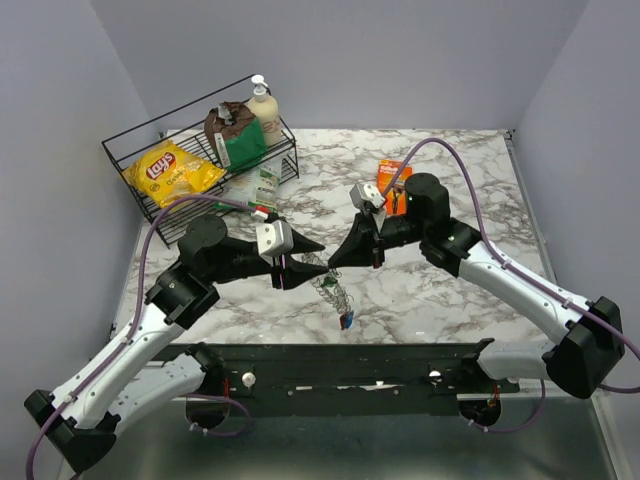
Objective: Put the keys on the keyring
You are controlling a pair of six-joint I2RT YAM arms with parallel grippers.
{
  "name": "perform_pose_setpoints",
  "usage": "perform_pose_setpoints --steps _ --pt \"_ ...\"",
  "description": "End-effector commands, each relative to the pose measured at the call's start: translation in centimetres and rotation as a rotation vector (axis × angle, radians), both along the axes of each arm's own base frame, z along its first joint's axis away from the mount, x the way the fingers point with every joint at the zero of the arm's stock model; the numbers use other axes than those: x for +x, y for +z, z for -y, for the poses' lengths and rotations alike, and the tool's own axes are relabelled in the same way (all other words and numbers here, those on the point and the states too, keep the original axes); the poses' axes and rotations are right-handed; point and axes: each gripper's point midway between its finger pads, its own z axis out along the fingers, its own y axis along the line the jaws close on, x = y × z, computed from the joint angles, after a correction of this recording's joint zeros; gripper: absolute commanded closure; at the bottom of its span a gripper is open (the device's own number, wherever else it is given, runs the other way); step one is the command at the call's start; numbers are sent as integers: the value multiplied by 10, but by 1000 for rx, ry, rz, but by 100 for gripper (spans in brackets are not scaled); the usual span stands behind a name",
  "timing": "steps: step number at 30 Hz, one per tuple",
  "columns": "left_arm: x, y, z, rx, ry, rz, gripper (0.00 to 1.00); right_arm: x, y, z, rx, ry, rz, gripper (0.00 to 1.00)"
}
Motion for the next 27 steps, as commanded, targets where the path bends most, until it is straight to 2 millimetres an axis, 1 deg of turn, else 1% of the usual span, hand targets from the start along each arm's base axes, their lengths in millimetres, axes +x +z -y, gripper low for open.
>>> perform_pose_setpoints --steps 1,2,3,4,5,6,7,8,9,10,12,14,17,19,21,23,26,27 --pt "-1 -11 -5 116 0 -26 43 7 5 -2 -3 -26 29 100" --pt "3 -2 -8 129 25 -11 43 8 3 -3 -13 -26 25 100" --pt "7 -6 -7 162 30 -27 43 9 1 -3 -20 -34 26 100" --pt "5 -17 -12 221 27 -50 43 10 2 -3 -24 -33 28 100" --pt "7 -7 -13 230 41 -37 43 11 -2 -3 -39 -34 26 100" --pt "11 -14 -12 265 43 -61 42 11 -5 -3 -49 -32 24 100" --pt "8 -21 -16 305 42 -93 42 12 -7 -3 -59 -30 20 100" --pt "10 -16 -16 314 41 -79 43 11 -9 -2 -73 -28 23 100" --pt "10 -19 -16 330 38 -92 43 13 -11 -2 -83 -33 24 100" --pt "10 -25 -15 355 33 -116 44 14 -13 -2 -92 -36 25 100" --pt "11 -26 -12 360 23 -127 49 14 -15 0 -105 -38 28 99" --pt "12 -29 -11 368 18 -136 51 14 -17 0 -114 -35 27 100" --pt "14 -38 -8 410 14 -164 52 11 -17 1 -111 -16 23 100" --pt "14 -49 -3 452 1 -188 55 8 -17 1 -103 5 19 100" --pt "14 -51 0 460 -8 -193 58 6 -15 1 -96 16 20 100" --pt "18 -55 2 464 2 -194 58 5 -14 1 -95 18 21 100" --pt "21 -54 5 449 7 -176 60 4 -13 2 -92 22 23 100" --pt "21 -53 5 445 8 -174 63 4 -13 2 -91 25 22 100"
